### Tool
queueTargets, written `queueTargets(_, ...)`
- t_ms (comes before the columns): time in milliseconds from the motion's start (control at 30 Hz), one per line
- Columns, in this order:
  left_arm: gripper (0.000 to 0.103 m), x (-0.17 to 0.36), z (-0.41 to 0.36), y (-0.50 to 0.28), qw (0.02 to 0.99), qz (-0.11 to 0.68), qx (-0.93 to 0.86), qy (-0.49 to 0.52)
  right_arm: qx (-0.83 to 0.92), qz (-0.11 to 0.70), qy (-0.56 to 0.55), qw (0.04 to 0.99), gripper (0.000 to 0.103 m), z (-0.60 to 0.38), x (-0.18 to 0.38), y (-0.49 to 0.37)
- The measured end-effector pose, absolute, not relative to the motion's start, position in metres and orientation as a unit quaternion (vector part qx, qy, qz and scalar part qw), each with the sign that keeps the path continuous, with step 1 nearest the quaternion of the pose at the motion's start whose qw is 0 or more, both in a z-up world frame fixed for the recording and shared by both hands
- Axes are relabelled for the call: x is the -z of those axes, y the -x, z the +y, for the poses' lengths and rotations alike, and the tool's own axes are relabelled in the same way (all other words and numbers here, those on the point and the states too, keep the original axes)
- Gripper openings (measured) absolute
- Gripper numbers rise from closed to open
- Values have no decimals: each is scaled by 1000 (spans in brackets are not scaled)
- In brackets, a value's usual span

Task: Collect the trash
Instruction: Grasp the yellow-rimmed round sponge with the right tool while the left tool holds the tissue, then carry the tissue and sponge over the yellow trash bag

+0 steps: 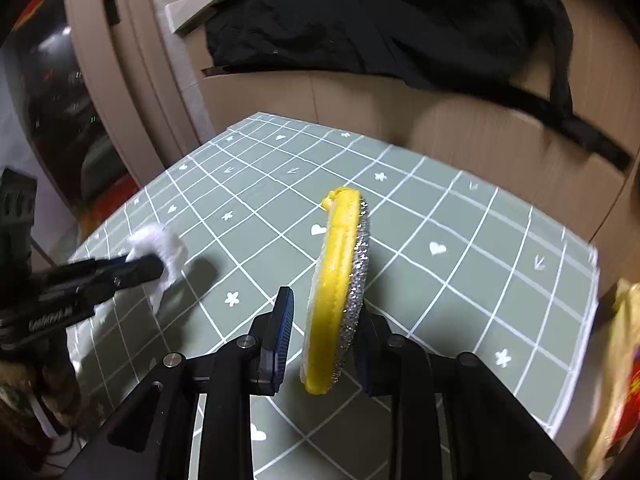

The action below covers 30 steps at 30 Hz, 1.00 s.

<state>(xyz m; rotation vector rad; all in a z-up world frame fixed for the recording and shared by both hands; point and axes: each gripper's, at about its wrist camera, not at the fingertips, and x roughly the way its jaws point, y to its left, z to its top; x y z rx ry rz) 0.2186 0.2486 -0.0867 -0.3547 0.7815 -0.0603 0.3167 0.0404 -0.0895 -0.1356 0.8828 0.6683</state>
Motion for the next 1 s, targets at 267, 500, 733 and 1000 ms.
queueTargets(267, 17, 60, 216, -229, 923, 359, 37, 134, -322, 388, 45, 862, 13, 15, 63, -314)
queueTargets(500, 17, 8, 157, -247, 944, 313, 66, 80, -305, 322, 49, 895, 13, -32, 17, -297)
queueTargets(733, 17, -56, 82, -257, 965, 237, 111, 29, -261, 254, 42, 930, 13, -101, -39, -282)
queueTargets(1000, 17, -88, 2, -258, 969, 185, 164, -2, -189, 201, 43, 960, 13, -181, -81, -264)
